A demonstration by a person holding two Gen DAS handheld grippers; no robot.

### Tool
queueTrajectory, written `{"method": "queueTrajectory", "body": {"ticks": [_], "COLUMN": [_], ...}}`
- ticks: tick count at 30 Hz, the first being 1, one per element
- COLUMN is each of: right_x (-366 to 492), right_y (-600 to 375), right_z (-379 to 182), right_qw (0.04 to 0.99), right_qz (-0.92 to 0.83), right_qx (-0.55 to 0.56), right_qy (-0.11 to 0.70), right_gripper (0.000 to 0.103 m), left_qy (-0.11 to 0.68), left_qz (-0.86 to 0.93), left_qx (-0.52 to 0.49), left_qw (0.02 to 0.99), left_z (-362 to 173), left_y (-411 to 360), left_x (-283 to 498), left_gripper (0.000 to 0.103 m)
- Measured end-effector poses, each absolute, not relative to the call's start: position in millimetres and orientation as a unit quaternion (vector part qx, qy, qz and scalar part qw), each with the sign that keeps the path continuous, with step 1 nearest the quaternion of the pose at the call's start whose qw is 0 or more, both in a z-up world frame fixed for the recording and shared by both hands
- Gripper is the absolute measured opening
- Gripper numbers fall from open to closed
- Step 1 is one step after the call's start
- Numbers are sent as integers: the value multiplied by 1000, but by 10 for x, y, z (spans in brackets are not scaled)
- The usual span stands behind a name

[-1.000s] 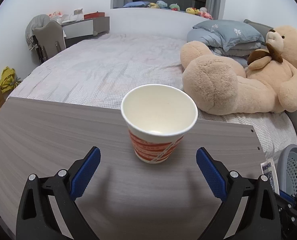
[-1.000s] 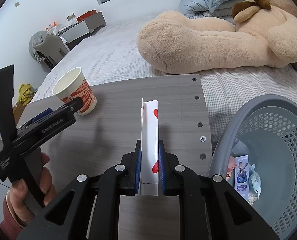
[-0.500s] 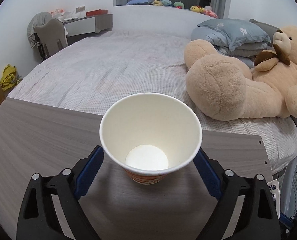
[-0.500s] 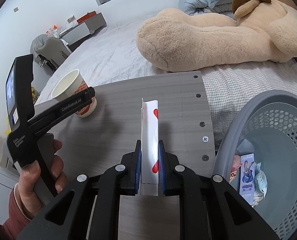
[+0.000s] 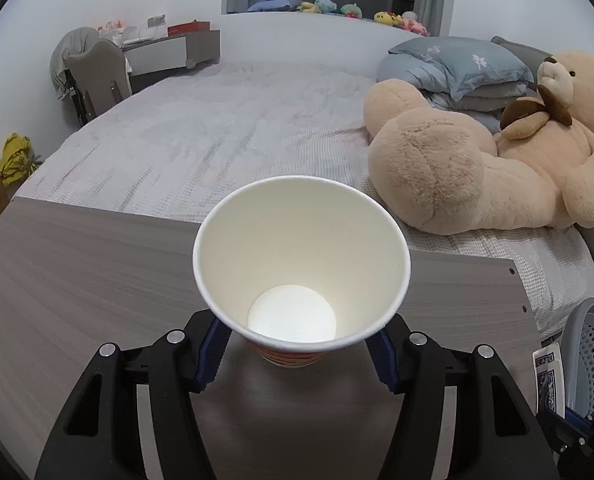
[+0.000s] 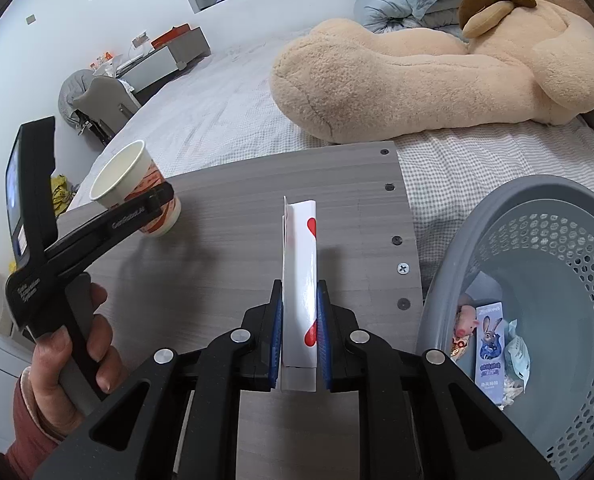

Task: Collect trash
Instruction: 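Carry the paper cup and strip packet over the grey basket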

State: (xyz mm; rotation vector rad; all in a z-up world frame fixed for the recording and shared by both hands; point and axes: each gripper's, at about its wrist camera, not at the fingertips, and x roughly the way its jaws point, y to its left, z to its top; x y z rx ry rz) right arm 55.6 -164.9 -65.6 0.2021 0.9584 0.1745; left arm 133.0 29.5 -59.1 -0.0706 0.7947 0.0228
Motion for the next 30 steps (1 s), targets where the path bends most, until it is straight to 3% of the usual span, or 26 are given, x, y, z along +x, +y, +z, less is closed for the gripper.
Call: {"method": "queueTrajectory", "body": {"ticks": [17,30], "right_x": [27,-455], "right_y": [-1729,-2381], "right_z": [-469,-328], "right_qw": [891,903], "right_qz": [66,7], "right_qx": [98,120], "right_qy": [438,412], "right_gripper": [15,15], "left_qy": [364,362], "left_qz": [-39,-142], "left_qx": [-12,35], "left_qw": [931,921], "left_z": [-257,-154], "left_y": [129,-689], "left_x": [571,188], "left_gripper": [59,59]}}
